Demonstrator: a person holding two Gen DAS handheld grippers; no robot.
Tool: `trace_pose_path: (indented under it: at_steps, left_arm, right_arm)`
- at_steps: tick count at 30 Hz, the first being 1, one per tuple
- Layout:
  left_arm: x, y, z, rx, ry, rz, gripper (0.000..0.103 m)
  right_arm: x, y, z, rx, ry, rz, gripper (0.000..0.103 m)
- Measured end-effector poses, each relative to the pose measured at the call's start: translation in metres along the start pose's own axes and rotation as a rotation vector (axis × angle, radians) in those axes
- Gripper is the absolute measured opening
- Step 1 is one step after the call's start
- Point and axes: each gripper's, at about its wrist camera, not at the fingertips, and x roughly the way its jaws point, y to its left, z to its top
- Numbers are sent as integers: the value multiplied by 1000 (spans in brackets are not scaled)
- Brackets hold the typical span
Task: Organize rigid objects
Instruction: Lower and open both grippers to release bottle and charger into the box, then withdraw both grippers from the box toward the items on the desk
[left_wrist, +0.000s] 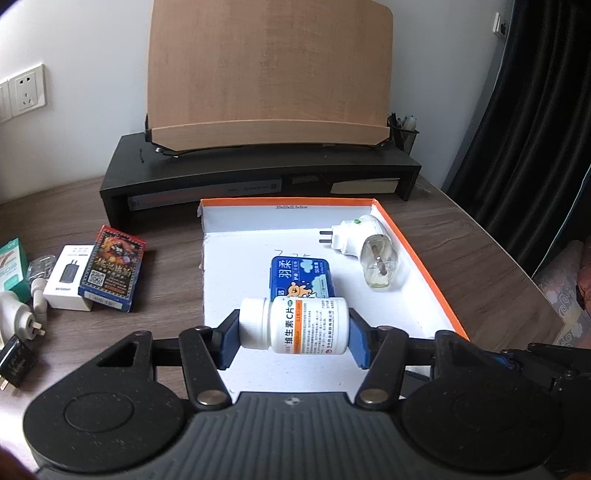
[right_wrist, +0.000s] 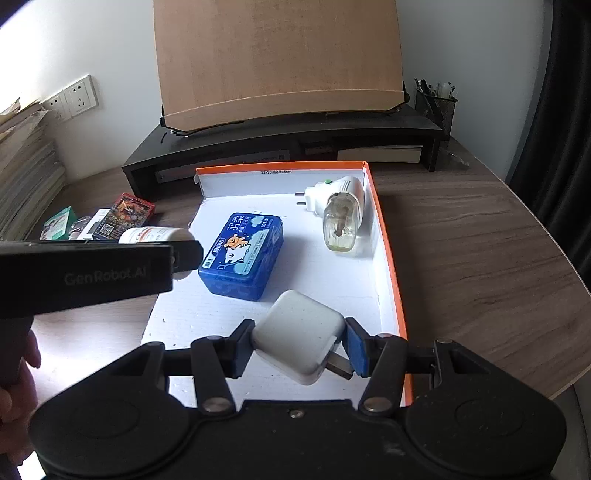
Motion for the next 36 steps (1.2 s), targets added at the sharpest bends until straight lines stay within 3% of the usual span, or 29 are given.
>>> trace_pose_path:
  at_steps: [8, 11, 13, 15, 19, 27, 28, 29, 36]
  left_arm:
    - [38, -21, 20, 47, 26, -85, 58]
    - [56, -31, 29, 46, 40, -156, 59]
    - [64, -36, 34, 56, 48, -175, 72]
    - [64, -35, 36, 53, 37, -186, 74]
    - [54, -13, 39, 6, 18, -144, 80]
    - [21, 57, 32, -106, -1, 40, 86]
    - [16, 64, 32, -124, -3, 61, 87]
    - [10, 71, 30, -137, -5, 74, 87]
    - [-17, 101, 14, -212, -15, 151, 89]
  right_arm:
    - [11, -12, 3, 27, 30, -18, 63]
    - [15, -13, 4, 30, 42, -21, 63]
    - [18, -13, 5, 28, 49, -20, 63]
    - [21, -11, 7, 24, 52, -4, 63]
    - [29, 4, 10, -11, 63, 34, 63]
    - [56, 54, 23, -101, 79, 98, 68]
    - [56, 58, 23, -107, 72, 96, 77]
    - [54, 62, 23, -112, 60, 91, 79]
    - [31, 77, 26, -97, -34, 78, 79]
